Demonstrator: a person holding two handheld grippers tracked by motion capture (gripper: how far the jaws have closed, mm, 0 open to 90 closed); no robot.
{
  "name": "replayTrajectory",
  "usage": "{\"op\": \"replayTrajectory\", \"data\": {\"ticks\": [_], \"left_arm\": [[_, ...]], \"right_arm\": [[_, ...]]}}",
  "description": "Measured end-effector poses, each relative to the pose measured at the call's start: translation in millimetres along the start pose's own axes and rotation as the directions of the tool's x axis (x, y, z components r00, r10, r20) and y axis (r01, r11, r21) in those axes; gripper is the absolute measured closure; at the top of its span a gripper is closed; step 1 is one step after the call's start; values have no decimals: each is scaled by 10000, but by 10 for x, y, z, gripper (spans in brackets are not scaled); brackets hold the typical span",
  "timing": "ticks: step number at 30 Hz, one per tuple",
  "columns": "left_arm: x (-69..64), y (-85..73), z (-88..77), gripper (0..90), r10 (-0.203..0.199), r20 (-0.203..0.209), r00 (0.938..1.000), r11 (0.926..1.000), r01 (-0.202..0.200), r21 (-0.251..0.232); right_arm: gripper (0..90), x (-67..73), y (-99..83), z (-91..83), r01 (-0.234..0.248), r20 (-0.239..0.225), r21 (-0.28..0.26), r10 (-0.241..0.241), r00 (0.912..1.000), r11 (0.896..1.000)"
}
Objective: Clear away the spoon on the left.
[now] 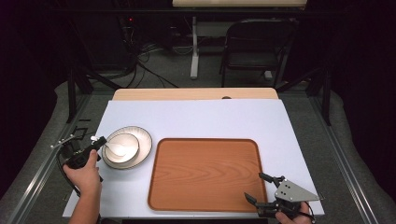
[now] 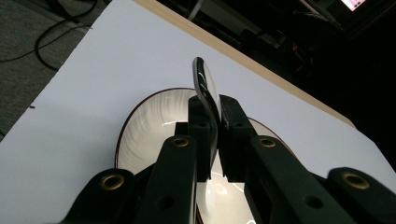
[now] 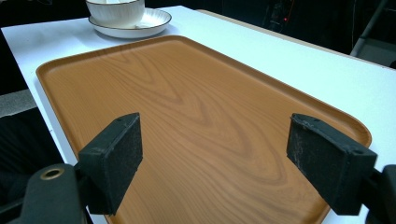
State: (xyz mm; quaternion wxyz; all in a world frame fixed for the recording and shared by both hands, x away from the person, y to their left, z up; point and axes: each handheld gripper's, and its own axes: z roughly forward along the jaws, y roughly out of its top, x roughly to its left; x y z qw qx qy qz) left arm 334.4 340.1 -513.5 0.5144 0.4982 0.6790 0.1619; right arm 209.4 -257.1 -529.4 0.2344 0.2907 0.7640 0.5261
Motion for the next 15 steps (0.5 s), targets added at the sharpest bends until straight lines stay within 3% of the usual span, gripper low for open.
{"op": "replayTrajectory", "data": {"ticks": [8,15], "left_arm": [[-37,58,-34,849,6,184,9998,10000,-6,1],[-131,135,-78,848,502,206,9985,9985,-506,219]], "right_arm": [[177,-2,0,1,-21,0,18,21,10000,10000],[177,-2,0,1,-25,1,19,25,10000,10000]]}}
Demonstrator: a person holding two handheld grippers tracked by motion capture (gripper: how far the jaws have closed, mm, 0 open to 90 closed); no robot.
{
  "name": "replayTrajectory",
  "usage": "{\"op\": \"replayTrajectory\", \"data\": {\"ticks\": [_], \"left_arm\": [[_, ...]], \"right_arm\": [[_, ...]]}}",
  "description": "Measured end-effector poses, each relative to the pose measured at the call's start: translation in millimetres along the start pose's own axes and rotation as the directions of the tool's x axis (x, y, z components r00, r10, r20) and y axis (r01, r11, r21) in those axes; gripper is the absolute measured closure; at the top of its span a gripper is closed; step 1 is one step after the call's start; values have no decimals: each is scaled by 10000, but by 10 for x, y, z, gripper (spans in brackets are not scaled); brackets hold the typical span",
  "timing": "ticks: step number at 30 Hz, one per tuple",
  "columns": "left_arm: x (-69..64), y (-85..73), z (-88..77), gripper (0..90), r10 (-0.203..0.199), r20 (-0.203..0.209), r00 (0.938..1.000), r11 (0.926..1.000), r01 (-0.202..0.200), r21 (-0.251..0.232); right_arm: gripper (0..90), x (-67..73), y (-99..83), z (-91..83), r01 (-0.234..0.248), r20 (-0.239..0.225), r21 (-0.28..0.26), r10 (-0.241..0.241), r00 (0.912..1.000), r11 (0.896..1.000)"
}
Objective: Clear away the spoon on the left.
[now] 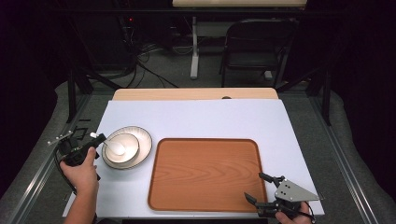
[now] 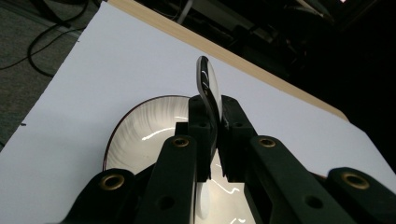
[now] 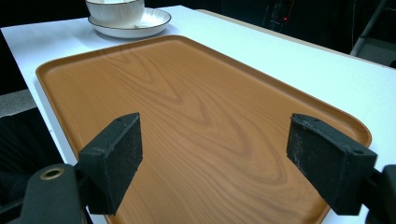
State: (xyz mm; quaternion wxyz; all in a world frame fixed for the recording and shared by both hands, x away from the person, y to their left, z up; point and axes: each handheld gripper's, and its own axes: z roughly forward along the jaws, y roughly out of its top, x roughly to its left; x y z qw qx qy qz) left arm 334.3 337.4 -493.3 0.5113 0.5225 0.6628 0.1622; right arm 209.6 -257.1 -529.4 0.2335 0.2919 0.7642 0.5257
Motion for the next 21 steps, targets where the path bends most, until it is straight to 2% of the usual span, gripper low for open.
{"op": "replayTrajectory", "data": {"ticks": [6,8,9,10,11,15,20,21], "left_arm": [[-69,78,-67,848,437,22,9990,9990,-437,125],[-113,116,-97,848,715,65,9974,9971,-717,237],[-113,116,-97,848,715,65,9974,9971,-717,237],[-154,147,-116,848,922,63,9957,9953,-924,306],[-154,147,-116,848,922,63,9957,9953,-924,306],[-228,203,-126,850,1483,3,9889,9871,-1480,604],[-321,256,-134,850,2011,60,9796,9757,-2009,870],[-321,256,-134,850,2011,60,9796,9757,-2009,870]], "right_arm": [[177,-1,0,0,-4,6,3,4,10000,10000],[177,0,0,0,-10,10,1,10,10000,10000],[177,0,0,0,-6,15,-9,6,10000,10000],[177,0,0,-1,0,23,-11,0,10000,10000],[178,1,0,-1,1,25,-14,-1,10000,10000],[177,-1,0,-2,0,22,-13,0,10000,10000],[177,-1,-1,-3,9,22,-24,-9,10000,10000],[177,-1,-1,-3,9,22,-24,-9,10000,10000]]}}
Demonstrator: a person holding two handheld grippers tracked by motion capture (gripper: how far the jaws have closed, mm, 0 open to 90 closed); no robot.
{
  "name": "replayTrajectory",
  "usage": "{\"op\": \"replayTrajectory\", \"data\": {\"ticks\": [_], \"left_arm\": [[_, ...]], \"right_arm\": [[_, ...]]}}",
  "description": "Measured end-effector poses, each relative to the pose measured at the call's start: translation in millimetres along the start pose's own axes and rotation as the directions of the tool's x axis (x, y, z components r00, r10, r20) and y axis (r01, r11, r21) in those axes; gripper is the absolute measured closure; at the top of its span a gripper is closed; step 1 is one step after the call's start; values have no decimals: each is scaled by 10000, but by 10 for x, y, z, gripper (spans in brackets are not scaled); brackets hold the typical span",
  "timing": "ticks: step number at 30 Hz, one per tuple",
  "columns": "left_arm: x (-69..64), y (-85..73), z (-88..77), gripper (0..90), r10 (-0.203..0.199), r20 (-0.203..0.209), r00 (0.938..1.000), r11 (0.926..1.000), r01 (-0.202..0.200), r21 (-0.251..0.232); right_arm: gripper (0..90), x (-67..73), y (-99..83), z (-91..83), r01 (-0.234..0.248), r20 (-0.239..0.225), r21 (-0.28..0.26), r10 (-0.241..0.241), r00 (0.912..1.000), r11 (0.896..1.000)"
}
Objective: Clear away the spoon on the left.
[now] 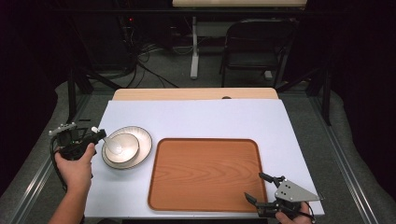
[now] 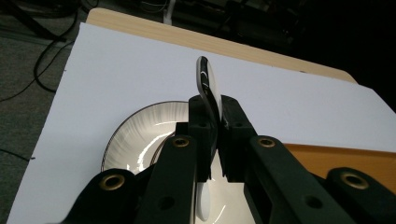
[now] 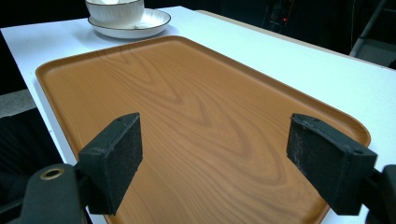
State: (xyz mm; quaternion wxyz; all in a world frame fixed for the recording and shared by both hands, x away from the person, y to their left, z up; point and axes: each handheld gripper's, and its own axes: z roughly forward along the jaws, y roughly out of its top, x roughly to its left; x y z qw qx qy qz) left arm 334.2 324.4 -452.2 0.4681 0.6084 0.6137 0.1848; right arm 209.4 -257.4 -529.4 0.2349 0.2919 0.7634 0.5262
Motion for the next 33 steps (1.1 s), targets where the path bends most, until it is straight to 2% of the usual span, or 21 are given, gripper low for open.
{"op": "replayTrajectory", "data": {"ticks": [9,16,19,23,26,28,29,30,31,33], "left_arm": [[-152,79,2,850,833,60,9965,9948,-835,584],[-306,161,-8,850,1645,41,9864,9808,-1640,1057],[-381,181,-21,850,1930,215,9810,9741,-1942,1159],[-488,196,-41,851,2307,444,9720,9634,-2345,1297],[-575,209,-49,850,2598,622,9636,9525,-2664,1476],[-643,221,-60,850,2772,815,9573,9455,-2869,1543],[-701,229,-78,850,2918,953,9517,9398,-3038,1566],[-701,229,-78,850,2918,953,9517,9398,-3038,1566],[-768,237,-95,850,3071,1205,9440,9330,-3236,1576],[-858,240,-112,850,3213,1460,9357,9251,-3431,1630]], "right_arm": [[177,1,-1,-2,-31,9,-12,31,10000,10000],[177,-5,-4,-4,-42,40,-14,43,10000,10000],[177,-7,-3,3,-49,20,-2,49,10000,10000],[178,-7,-3,5,-47,17,6,47,10000,10000],[177,-6,-3,1,-52,28,6,52,10000,10000],[177,-2,-2,3,-16,15,13,16,10000,10000],[177,0,-1,5,-3,0,13,3,10000,10000],[177,1,0,6,11,-6,16,-11,10000,10000],[178,2,0,7,-1,-4,17,1,10000,10000],[177,2,1,7,-6,-1,21,6,10000,10000]]}}
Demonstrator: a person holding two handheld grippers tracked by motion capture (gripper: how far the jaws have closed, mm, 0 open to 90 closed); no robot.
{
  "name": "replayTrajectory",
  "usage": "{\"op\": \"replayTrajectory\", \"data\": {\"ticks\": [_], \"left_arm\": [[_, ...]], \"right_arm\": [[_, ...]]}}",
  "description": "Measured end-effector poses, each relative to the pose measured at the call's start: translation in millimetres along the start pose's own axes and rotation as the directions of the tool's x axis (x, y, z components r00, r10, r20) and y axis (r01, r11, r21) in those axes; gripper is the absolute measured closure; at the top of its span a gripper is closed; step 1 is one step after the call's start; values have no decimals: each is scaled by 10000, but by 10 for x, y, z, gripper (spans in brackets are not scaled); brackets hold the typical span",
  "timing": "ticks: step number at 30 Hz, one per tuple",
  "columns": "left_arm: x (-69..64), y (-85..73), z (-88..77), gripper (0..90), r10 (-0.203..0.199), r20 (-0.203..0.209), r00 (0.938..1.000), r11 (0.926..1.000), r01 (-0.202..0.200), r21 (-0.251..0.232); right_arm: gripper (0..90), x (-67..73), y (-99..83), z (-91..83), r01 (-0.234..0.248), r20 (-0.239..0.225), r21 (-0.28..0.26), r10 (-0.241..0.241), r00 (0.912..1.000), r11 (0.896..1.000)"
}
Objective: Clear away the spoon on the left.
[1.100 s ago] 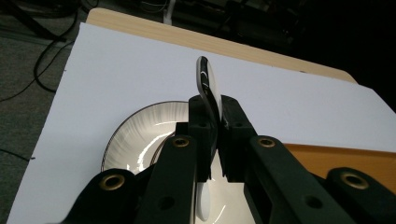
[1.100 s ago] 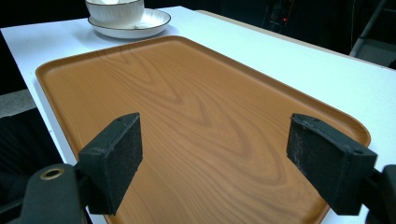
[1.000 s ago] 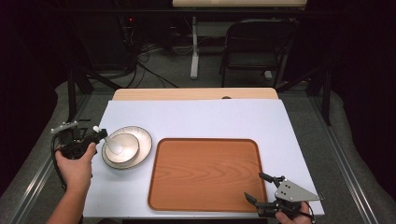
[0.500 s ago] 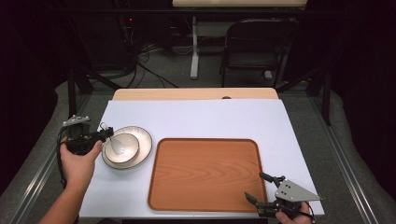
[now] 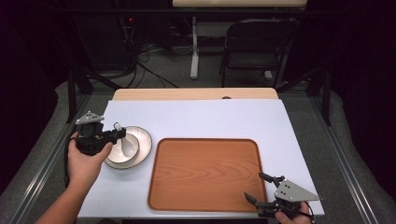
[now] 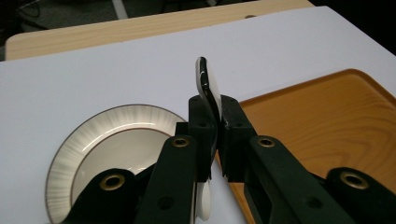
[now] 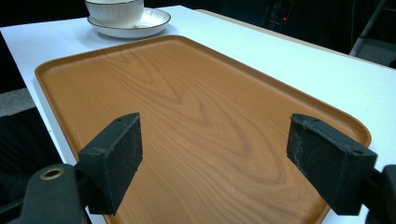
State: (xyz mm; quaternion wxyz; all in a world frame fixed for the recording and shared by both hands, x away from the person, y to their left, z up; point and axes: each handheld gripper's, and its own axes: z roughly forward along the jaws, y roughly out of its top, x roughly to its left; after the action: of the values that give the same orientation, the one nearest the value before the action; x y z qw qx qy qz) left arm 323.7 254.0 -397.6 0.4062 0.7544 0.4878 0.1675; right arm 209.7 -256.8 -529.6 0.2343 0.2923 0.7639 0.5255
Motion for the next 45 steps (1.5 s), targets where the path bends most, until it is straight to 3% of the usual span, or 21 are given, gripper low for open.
{"op": "replayTrajectory", "data": {"ticks": [3,7,9,11,15,20,22,25,27,28,31,32,37,39,43,44,45], "left_arm": [[-67,18,0,850,158,193,9997,9998,-161,149],[-270,50,1,850,575,802,9951,9975,-606,371],[-315,54,5,851,655,865,9941,9970,-687,351],[-438,70,25,850,860,1282,9880,9945,-929,488],[-562,84,59,850,1081,1758,9785,9890,-1238,813],[-673,83,101,851,1194,2032,9718,9832,-1442,1122],[-723,87,128,850,1293,2188,9672,9765,-1626,1417],[-753,89,159,850,1319,2210,9663,9706,-1712,1693],[-783,92,190,850,1359,2242,9650,9603,-1840,2097],[-783,92,190,851,1359,2242,9650,9603,-1840,2097],[-821,79,247,851,1176,2470,9619,9486,-1824,2585],[-821,79,247,850,1176,2470,9619,9486,-1824,2585],[-906,39,365,850,1028,2857,9528,9318,-1928,3076],[-916,37,386,850,1014,2916,9511,9298,-1949,3123],[-964,30,481,851,909,3112,9460,9190,-2001,3396],[-973,28,509,851,848,3165,9448,9150,-1996,3506],[-986,20,559,851,732,3255,9427,9063,-1991,3728]], "right_arm": [[178,1,0,0,23,5,-4,-23,10000,10000],[177,0,-1,-2,23,16,-18,-23,10000,10000],[177,1,-1,-2,28,2,-15,-28,10000,10000],[177,1,0,-1,30,-3,-8,-30,10000,10000],[178,2,0,-1,27,2,-21,-27,10000,10000],[177,1,0,1,18,-2,1,-18,10000,10000],[178,2,1,0,22,-5,1,-22,10000,10000],[178,1,1,2,9,-3,19,-9,10000,10000],[177,2,1,2,16,-5,21,-16,10000,10000],[177,2,1,2,16,-5,21,-16,10000,10000],[177,2,1,3,-8,-17,33,8,10000,10000],[177,2,1,3,-8,-17,33,8,10000,10000],[177,2,1,3,-10,-20,34,11,10000,10000],[177,3,1,4,-20,-24,35,20,10000,10000],[177,3,1,4,-23,-28,39,23,10000,10000],[177,2,1,4,-12,-19,34,12,10000,10000],[177,2,1,3,-6,-22,29,6,10000,10000]]}}
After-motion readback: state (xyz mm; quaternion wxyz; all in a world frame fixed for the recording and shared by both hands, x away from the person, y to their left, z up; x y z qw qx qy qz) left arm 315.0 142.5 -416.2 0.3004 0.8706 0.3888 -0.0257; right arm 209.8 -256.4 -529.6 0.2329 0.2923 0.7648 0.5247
